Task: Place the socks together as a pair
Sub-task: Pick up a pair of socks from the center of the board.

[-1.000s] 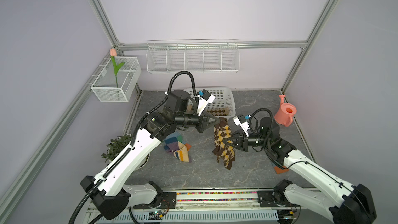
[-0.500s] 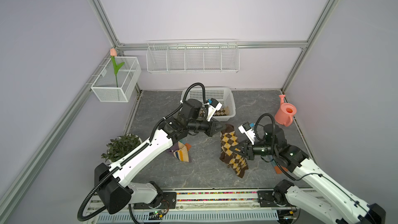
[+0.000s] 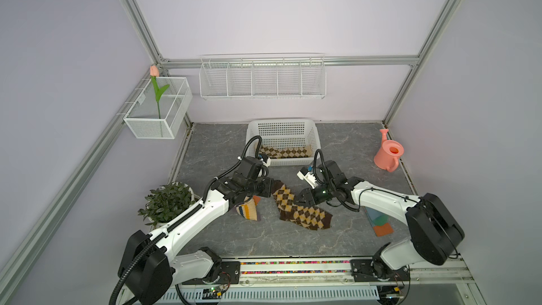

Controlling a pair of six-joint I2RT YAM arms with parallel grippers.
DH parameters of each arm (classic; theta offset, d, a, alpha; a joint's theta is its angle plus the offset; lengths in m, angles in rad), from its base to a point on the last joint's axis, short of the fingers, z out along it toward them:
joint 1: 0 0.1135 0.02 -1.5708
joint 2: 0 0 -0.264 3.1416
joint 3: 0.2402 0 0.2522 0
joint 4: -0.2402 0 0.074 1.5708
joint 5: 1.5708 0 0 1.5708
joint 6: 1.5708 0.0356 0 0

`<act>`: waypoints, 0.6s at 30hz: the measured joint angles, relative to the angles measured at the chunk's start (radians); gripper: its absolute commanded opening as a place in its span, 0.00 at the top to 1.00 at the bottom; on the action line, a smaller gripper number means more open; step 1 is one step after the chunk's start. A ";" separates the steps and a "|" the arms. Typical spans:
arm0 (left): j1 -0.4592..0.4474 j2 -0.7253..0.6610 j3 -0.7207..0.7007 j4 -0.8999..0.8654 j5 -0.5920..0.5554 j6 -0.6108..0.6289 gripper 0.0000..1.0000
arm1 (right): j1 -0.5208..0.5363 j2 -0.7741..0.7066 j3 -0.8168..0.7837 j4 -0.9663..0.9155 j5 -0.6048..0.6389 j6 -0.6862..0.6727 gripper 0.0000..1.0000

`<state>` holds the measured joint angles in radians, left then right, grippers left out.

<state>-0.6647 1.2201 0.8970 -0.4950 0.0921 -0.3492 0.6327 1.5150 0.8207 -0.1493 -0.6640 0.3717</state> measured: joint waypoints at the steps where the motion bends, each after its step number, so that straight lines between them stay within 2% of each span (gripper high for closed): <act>1: 0.001 0.002 0.000 -0.005 -0.028 -0.005 1.00 | 0.000 -0.003 0.000 -0.002 0.011 -0.005 0.47; 6: 0.004 0.027 -0.028 -0.008 -0.121 -0.021 1.00 | -0.003 -0.116 -0.029 -0.060 0.135 -0.029 0.44; 12: 0.004 0.093 -0.046 -0.011 -0.147 -0.037 1.00 | 0.002 -0.296 -0.123 -0.162 0.299 -0.035 0.44; 18: 0.004 0.128 -0.054 -0.011 -0.153 -0.044 1.00 | 0.067 -0.322 -0.195 -0.254 0.402 -0.016 0.45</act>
<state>-0.6609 1.3483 0.8429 -0.5064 -0.0608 -0.3935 0.6998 1.1927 0.6262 -0.4038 -0.2619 0.3557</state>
